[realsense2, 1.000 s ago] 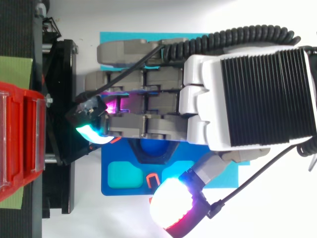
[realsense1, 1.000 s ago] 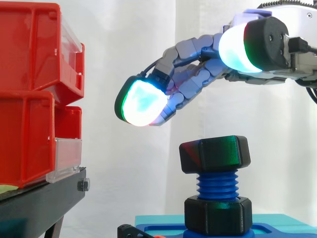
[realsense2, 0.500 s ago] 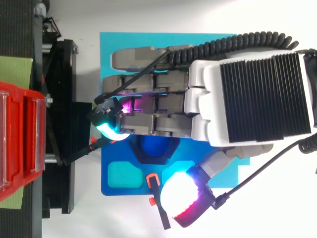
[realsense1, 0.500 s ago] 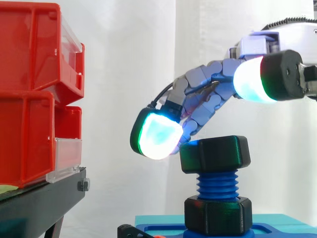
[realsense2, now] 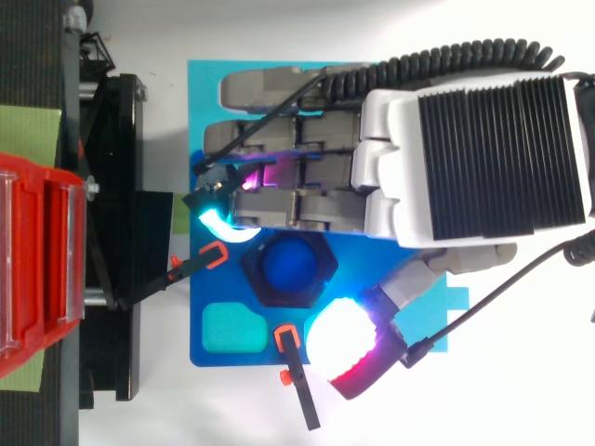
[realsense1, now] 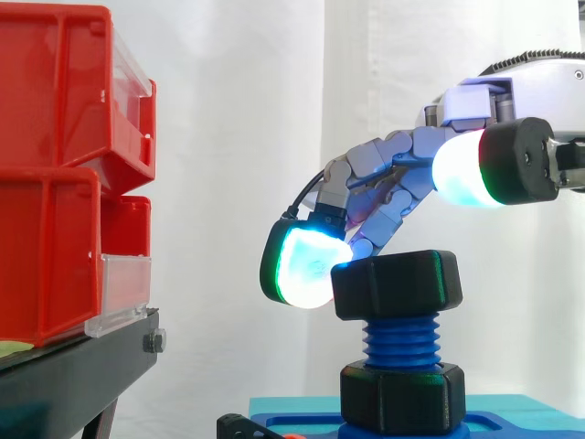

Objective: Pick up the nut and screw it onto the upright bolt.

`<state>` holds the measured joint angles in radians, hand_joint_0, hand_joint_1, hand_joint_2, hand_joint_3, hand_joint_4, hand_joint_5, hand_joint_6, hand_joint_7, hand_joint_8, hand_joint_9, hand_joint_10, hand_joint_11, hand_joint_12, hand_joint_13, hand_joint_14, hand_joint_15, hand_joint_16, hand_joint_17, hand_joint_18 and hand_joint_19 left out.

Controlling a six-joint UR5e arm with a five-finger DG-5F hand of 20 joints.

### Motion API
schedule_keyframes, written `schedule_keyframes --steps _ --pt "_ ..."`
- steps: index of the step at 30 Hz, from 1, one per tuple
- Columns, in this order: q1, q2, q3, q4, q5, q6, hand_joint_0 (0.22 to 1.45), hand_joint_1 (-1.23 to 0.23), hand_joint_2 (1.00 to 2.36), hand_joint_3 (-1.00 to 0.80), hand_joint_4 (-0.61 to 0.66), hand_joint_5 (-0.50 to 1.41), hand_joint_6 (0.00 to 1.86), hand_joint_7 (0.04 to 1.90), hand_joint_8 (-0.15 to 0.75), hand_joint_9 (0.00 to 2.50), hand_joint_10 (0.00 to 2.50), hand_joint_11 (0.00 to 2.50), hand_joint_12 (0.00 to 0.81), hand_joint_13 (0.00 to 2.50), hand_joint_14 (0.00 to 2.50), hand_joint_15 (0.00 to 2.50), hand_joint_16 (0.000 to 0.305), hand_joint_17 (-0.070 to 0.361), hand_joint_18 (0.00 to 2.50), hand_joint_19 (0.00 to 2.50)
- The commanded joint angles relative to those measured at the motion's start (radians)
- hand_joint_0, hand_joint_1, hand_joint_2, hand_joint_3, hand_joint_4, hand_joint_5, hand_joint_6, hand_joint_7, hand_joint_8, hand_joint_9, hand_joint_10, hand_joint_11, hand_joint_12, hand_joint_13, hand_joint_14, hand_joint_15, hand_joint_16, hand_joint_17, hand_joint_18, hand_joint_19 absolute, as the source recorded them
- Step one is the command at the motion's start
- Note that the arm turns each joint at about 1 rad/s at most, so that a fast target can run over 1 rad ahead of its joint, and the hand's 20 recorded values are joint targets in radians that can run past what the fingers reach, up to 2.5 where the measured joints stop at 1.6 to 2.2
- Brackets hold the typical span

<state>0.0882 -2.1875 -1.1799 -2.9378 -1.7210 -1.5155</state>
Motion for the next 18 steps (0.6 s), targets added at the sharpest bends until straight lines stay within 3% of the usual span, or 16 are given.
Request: schedule_keyframes --steps 1,10,18 --pt "-0.005 0.0 0.0 0.0 0.0 0.001 0.5 -0.09 1.0 -0.5 0.22 -0.08 0.5 1.14 0.221 0.64 0.0 0.0 0.26 0.4 0.0 0.0 0.027 0.062 0.11 0.0" --pt "-0.018 0.0 0.0 0.009 -0.003 0.001 0.5 -0.09 1.0 -0.5 0.2 -0.04 0.5 1.36 0.235 0.71 0.0 0.0 0.252 0.45 0.0 0.0 0.026 0.058 0.14 0.0" --pt "-0.013 0.0 0.0 0.009 -0.005 0.003 0.51 -0.11 1.0 -0.5 0.2 0.0 0.52 1.42 0.239 0.85 0.0 0.0 0.228 0.55 0.0 0.0 0.024 0.054 0.25 0.0"
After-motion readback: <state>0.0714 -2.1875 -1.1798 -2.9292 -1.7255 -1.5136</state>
